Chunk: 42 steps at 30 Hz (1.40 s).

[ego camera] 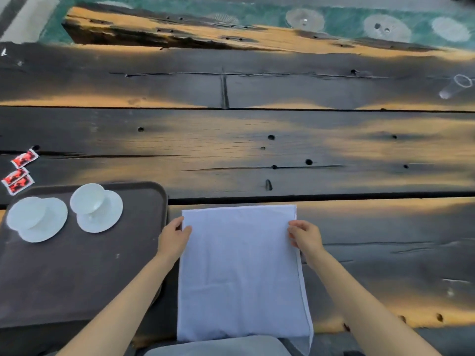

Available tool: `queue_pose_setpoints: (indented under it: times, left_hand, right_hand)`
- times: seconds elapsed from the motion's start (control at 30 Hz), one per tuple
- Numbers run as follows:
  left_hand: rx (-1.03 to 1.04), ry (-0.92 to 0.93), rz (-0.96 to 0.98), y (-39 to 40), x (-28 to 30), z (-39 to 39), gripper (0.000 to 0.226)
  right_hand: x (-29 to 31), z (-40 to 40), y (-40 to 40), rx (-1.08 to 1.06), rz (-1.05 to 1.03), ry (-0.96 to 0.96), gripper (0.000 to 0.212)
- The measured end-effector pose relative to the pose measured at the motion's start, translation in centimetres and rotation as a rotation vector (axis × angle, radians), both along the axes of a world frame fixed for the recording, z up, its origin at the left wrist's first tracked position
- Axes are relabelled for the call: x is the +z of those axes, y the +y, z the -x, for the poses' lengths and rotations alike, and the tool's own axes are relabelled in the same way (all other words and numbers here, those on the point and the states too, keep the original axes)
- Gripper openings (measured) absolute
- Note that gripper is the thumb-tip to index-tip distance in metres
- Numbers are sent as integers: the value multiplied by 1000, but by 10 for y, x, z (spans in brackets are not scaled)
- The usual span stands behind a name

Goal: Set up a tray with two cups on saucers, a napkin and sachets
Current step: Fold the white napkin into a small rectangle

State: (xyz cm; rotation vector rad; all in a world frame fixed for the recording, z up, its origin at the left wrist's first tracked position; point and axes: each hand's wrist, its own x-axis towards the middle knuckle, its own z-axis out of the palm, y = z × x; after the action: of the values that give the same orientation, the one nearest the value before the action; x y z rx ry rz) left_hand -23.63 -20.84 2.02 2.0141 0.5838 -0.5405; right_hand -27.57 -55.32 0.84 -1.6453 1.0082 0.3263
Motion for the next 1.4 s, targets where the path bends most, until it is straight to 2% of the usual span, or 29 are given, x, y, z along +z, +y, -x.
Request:
queue_pose_setpoints:
  times: [0.17, 0.3, 0.37, 0.4, 0.47, 0.67, 1.07, 1.4]
  left_hand:
    - [80, 11, -30, -14, -9, -16, 40]
    - [168, 86, -34, -16, -13, -24, 53]
    - [179, 89, -28, -16, -14, -26, 41]
    - [164, 69, -30, -16, -14, -26, 31]
    - [133, 9, -54, -16, -11, -24, 21]
    - [147, -124, 21, -5, 5, -22, 17]
    - [-13, -353, 103, 18, 57, -60, 13]
    - [-56, -541, 120, 30, 105, -105, 13]
  right_hand:
    - [-9, -21, -18, -2, 119, 2, 21]
    - [-10, -34, -19, 24, 47, -11, 27]
    - [-11, -38, -20, 36, 7, -21, 19]
    - [-10, -38, -20, 54, 5, -36, 11]
    - [-10, -38, -21, 91, 22, -72, 11]
    - [7, -35, -20, 32, 13, -135, 14]
    - [87, -57, -30, 196, 264, -361, 14]
    - [131, -86, -34, 203, 301, -486, 13]
